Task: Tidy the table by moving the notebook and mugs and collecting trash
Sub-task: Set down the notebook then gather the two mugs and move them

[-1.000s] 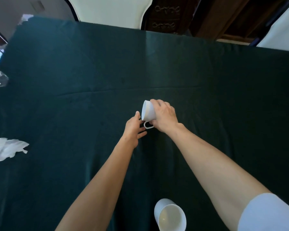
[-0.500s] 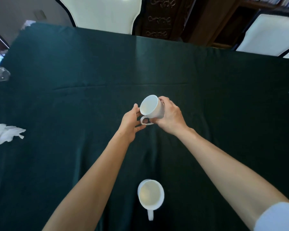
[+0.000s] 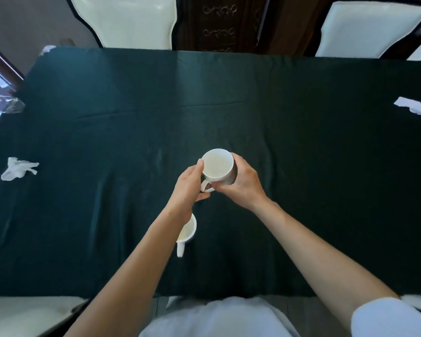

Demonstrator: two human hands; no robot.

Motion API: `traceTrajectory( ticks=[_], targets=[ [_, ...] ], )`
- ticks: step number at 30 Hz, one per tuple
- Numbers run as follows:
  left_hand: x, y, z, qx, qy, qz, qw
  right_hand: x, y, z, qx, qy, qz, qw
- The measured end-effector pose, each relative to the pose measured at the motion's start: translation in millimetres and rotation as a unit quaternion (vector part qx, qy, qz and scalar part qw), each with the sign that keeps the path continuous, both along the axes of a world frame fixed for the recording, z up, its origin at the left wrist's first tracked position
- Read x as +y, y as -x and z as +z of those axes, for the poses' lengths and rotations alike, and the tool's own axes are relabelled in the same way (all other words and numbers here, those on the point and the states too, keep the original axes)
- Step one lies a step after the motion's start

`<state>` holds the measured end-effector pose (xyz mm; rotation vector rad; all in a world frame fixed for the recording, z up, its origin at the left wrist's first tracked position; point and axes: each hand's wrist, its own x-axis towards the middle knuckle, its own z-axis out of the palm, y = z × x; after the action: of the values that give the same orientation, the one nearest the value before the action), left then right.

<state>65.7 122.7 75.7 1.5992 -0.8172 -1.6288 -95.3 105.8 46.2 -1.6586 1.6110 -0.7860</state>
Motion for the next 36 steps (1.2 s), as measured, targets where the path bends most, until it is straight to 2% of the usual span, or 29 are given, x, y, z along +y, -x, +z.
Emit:
traceTrajectory(
  ticks=[5,13,18,31,36],
  targets=[
    [57,33,-10,0.01,0.006,0.033,0.999,37,28,-10,0.001,-0.044,0.037,0.998],
    [131,48,-43,0.041,-0.003,0.067,0.997,71,41,-32,0.05,-0.047,0.118,0.991],
    [141,51,-50,0.037,-0.008,0.079,0.996,81,39,-44,0.043,-0.081,0.119,0.989],
    [164,45,-71,0.011,-0.015,0.103,0.995,96,33,-62,0.069,-0.093,0.161,0.98],
    [168,47,-75,-0.003,-0.015,0.102,0.995,103,34,-69,0.065,-0.129,0.144,0.979]
  ],
)
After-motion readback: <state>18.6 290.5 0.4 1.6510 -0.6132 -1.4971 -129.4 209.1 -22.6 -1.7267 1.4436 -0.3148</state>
